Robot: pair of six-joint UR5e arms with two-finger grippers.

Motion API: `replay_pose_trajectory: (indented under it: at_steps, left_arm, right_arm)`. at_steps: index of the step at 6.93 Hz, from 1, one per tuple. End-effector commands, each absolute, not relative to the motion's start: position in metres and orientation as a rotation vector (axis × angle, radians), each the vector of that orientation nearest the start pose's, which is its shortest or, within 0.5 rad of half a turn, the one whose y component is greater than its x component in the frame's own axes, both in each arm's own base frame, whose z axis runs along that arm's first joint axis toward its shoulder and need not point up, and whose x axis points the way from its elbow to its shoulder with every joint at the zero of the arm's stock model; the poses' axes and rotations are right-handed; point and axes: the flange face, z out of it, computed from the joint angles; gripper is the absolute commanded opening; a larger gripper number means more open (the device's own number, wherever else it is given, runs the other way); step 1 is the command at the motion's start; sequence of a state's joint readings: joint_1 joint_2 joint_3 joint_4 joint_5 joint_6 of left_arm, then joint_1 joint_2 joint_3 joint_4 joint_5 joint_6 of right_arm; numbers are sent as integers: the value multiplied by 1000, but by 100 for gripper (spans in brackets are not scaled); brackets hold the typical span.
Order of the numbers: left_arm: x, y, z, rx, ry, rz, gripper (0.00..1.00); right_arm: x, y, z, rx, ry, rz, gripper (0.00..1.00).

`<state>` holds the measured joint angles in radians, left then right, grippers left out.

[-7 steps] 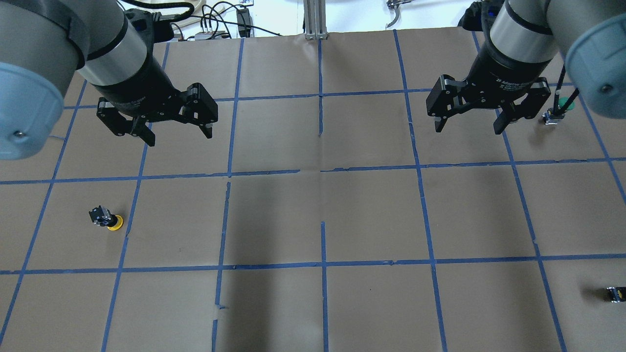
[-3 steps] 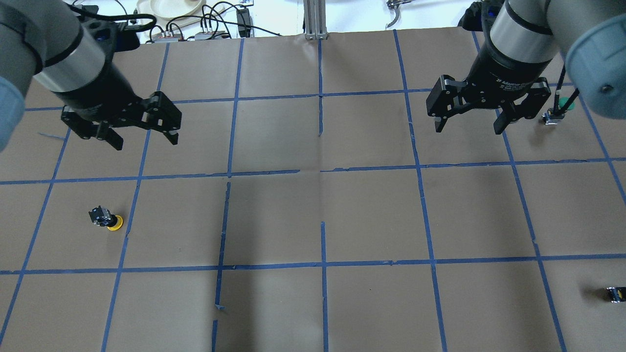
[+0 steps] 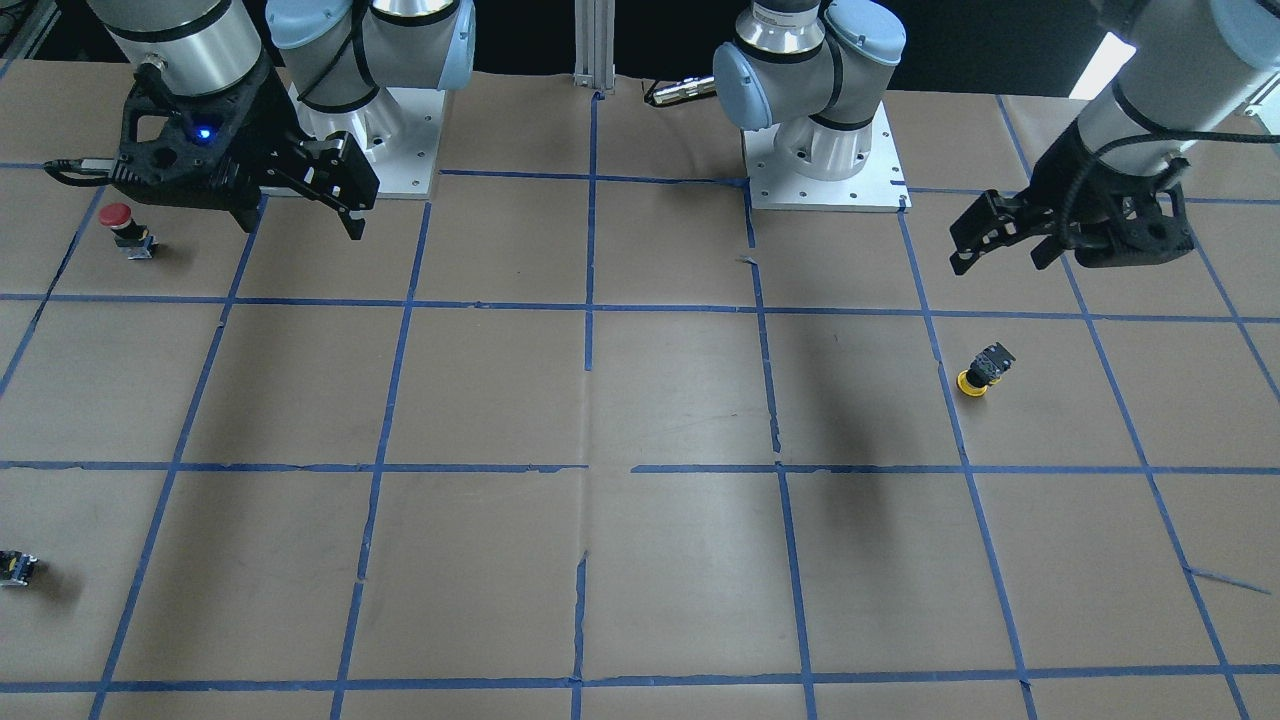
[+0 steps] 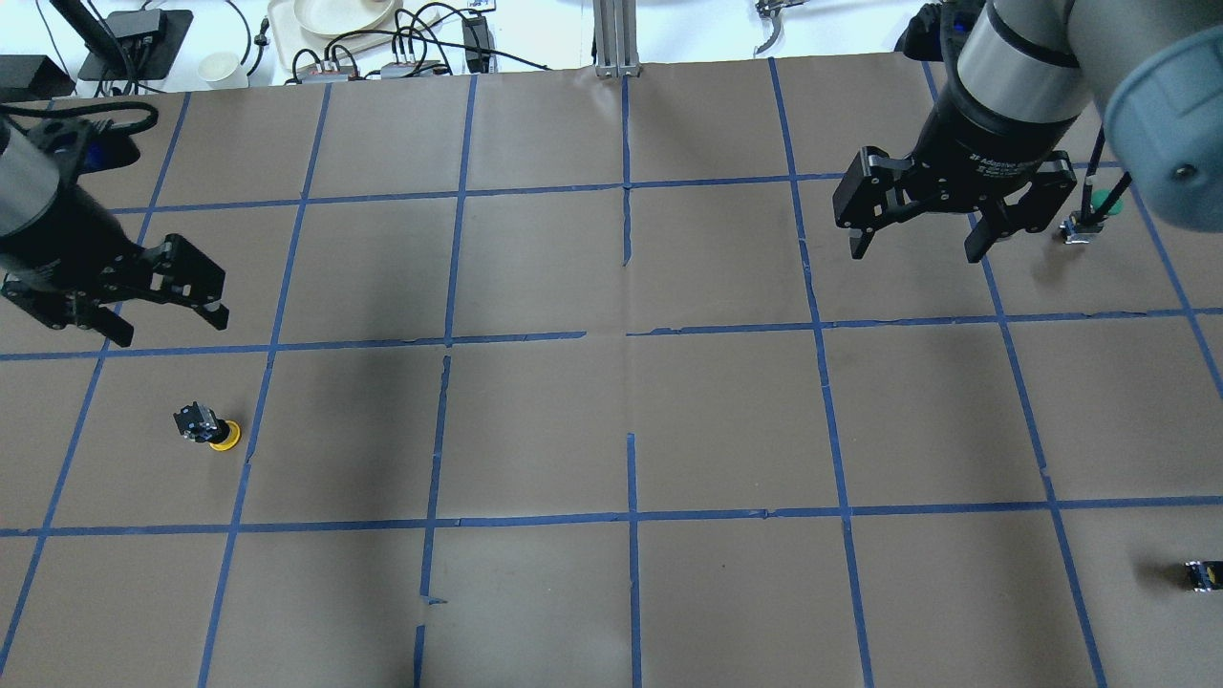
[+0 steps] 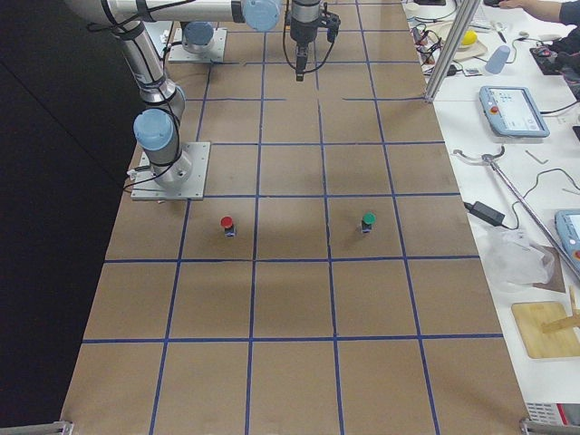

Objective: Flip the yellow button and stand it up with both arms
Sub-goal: 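Move the left gripper down toward the yellow-capped button lying on the table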

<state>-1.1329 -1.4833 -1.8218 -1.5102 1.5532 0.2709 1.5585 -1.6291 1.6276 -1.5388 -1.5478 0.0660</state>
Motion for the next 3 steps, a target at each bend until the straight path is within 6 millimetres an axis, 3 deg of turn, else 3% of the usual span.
replay_pose_trajectory:
  at_steps: [1, 2, 3]
  left_arm:
    - [130, -449, 321, -443, 3165, 131, 95]
    - [133, -447, 278, -454, 3157, 119, 95]
    - [142, -439, 249, -475, 3107, 149, 95]
  right_arm:
    - [130, -466, 485, 125, 3117, 46, 100]
    - [130, -466, 485, 125, 3117, 49, 100]
    - [131, -466, 485, 125, 3117, 47, 100]
